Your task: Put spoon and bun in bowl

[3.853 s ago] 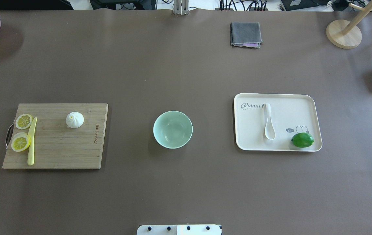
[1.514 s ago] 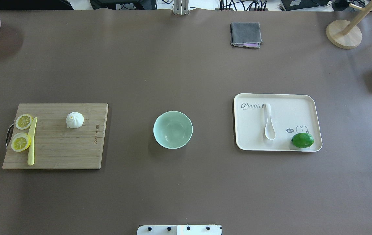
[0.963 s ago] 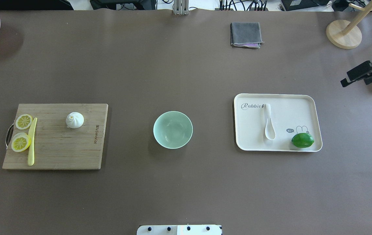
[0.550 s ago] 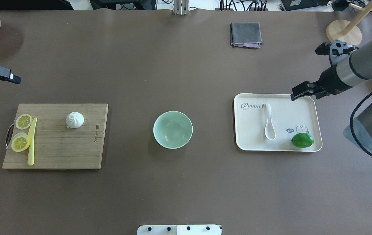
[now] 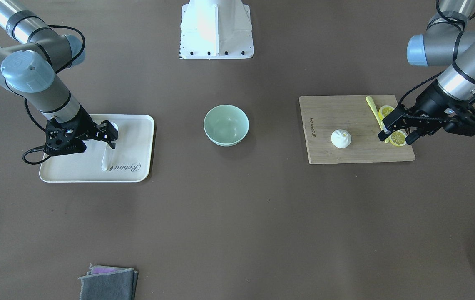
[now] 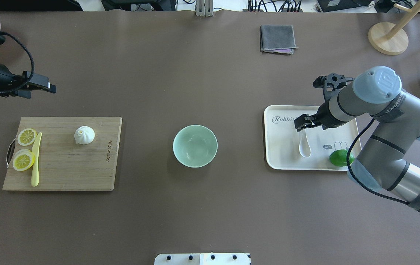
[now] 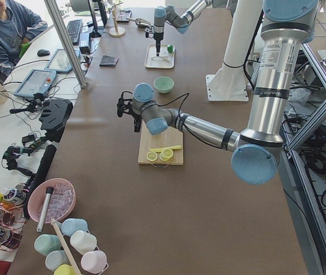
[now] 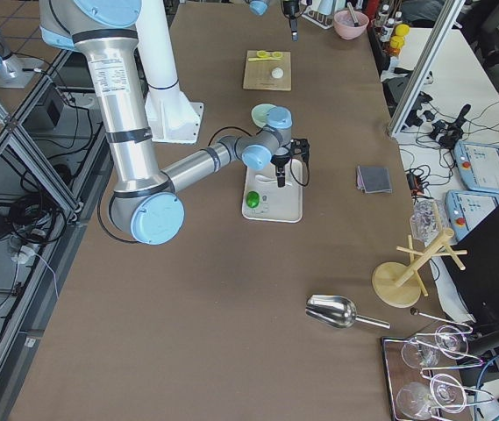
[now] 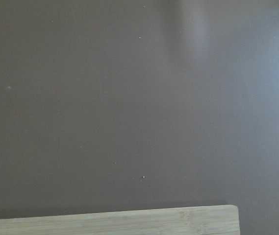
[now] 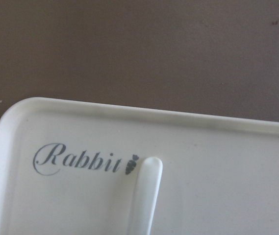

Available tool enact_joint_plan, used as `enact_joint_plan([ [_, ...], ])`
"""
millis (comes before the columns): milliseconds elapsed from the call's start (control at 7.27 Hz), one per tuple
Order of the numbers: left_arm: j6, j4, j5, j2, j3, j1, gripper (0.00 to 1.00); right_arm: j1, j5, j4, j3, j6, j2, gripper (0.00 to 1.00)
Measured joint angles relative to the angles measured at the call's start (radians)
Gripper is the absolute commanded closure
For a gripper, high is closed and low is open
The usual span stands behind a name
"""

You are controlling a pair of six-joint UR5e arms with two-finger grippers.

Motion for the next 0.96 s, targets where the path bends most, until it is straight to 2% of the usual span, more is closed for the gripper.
enact_joint_plan([
  [138, -0.010, 0.000, 0.003, -0.003, -0.002, 0.004, 0.02, -0.005, -0.003, 0.025, -0.034, 0.007, 0.014, 0.31],
  [413, -0.015, 0.000, 0.005, -0.004, -0.006, 0.006, 0.02, -0.006, 0.000, 0.046, -0.062, 0.051, 0.034, 0.86],
  [550, -0.015, 0.000, 0.005, -0.004, -0.010, 0.006, 0.02, -0.007, 0.003, 0.048, -0.063, 0.062, 0.033, 1.00],
  [963, -0.015, 0.000, 0.005, -0.008, -0.012, 0.006, 0.02, -0.005, 0.030, 0.049, -0.056, 0.067, 0.029, 1.00],
])
